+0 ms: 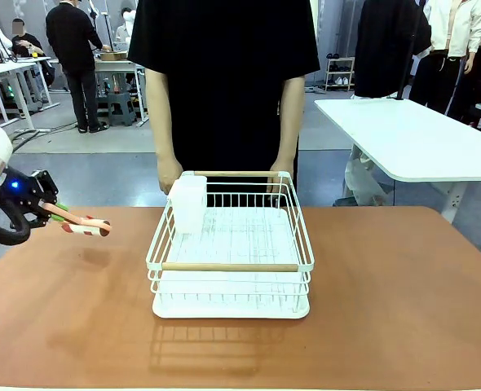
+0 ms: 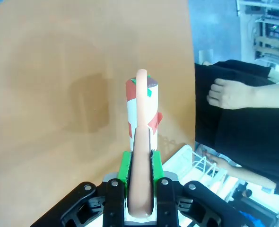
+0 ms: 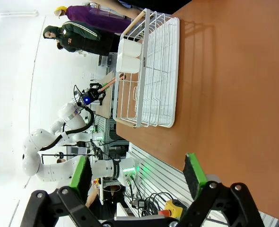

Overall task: Clean the table.
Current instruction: Place the Lint Roller down when the Dish drying rack is positioned in the middle of the table.

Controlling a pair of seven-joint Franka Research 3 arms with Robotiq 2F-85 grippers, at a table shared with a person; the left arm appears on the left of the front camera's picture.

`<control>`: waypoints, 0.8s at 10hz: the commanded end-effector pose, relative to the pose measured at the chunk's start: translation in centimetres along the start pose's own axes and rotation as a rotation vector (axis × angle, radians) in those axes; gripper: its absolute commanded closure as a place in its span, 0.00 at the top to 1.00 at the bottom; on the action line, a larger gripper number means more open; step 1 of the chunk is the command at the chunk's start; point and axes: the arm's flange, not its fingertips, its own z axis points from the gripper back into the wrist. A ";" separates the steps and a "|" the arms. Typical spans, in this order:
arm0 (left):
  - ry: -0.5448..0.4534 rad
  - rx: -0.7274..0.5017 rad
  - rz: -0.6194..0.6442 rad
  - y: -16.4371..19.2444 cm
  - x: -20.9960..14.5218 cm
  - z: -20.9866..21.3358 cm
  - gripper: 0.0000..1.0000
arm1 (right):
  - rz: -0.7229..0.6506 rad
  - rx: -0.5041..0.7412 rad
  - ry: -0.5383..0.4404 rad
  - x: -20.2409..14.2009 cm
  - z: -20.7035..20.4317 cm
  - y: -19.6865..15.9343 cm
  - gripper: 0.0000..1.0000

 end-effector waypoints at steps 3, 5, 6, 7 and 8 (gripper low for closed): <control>-0.006 -0.014 0.005 3.8 0.8 -4.9 0.21 | 0.008 0.015 -0.006 0.0 0.2 0.3 1.00; 0.005 0.013 -0.007 4.6 0.8 -5.4 0.21 | 0.008 0.015 -0.006 0.0 0.2 0.3 1.00; 0.012 0.014 -0.008 4.6 0.8 -5.4 0.50 | 0.008 0.015 -0.006 0.0 0.2 0.3 1.00; 0.013 0.004 -0.025 4.5 0.7 -5.1 0.58 | 0.008 0.015 -0.006 0.0 0.2 0.3 1.00; 0.012 0.005 -0.029 4.4 0.7 -4.9 0.86 | 0.008 0.015 -0.006 0.0 0.2 0.3 1.00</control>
